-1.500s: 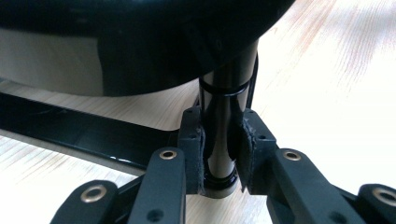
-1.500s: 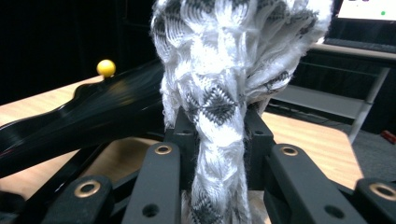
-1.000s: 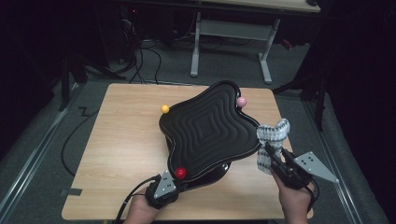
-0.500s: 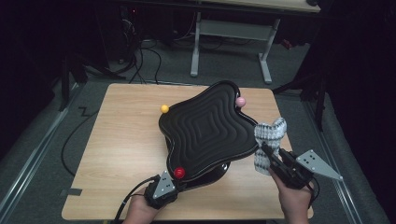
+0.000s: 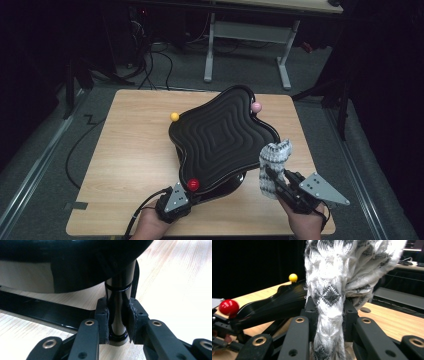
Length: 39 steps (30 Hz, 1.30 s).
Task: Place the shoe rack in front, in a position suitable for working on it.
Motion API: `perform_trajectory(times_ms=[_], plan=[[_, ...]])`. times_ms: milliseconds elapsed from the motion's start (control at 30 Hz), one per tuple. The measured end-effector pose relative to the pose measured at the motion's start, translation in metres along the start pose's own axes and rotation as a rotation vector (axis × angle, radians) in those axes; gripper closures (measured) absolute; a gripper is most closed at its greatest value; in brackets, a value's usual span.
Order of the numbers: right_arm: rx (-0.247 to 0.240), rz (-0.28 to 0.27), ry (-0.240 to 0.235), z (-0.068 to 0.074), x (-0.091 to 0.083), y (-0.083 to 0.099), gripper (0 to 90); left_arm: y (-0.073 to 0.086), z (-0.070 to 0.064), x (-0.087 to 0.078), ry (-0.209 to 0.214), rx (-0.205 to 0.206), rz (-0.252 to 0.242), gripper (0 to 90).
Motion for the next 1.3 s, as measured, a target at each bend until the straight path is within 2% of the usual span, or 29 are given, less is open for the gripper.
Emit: perform_trajectory(times_ms=[200, 500, 600, 733, 1067, 1200, 1300], plan=[[-0.038, 0.033, -0.044, 0.019, 0.011, 0.009, 73.6, 0.000, 0.000, 0.001, 0.002, 0.001, 0.001, 73.0], [-0.135, 0.126, -0.144, 0.066, 0.042, 0.032, 73.4, -0.001, 0.000, 0.001, -0.002, 0.001, 0.001, 73.0], [-0.171, 0.143, -0.183, 0.084, 0.050, 0.038, 73.5, 0.000, 0.000, 0.001, -0.003, 0.000, 0.000, 73.0], [-0.191, 0.151, -0.228, 0.103, 0.056, 0.045, 73.8, 0.000, 0.001, 0.000, -0.009, -0.005, -0.002, 73.0], [-0.223, 0.184, -0.308, 0.132, 0.070, 0.058, 74.2, 0.000, 0.001, 0.000, -0.011, -0.011, -0.001, 73.1], [-0.254, 0.194, -0.302, 0.140, 0.073, 0.059, 74.0, 0.000, 0.001, 0.000, -0.012, -0.011, 0.000, 73.1], [-0.263, 0.195, -0.294, 0.138, 0.072, 0.059, 74.0, 0.000, 0.001, 0.000, -0.011, -0.008, 0.001, 73.1]])
Point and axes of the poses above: each handheld gripper's, and its own axes: x roughly forward along the jaws, y roughly out of its underside, z roughly to its left, the point moved 2 cm from there along x, roughly forward along the jaws, and after that the axes turned 1 degree about -z, right-handed, at the moved point
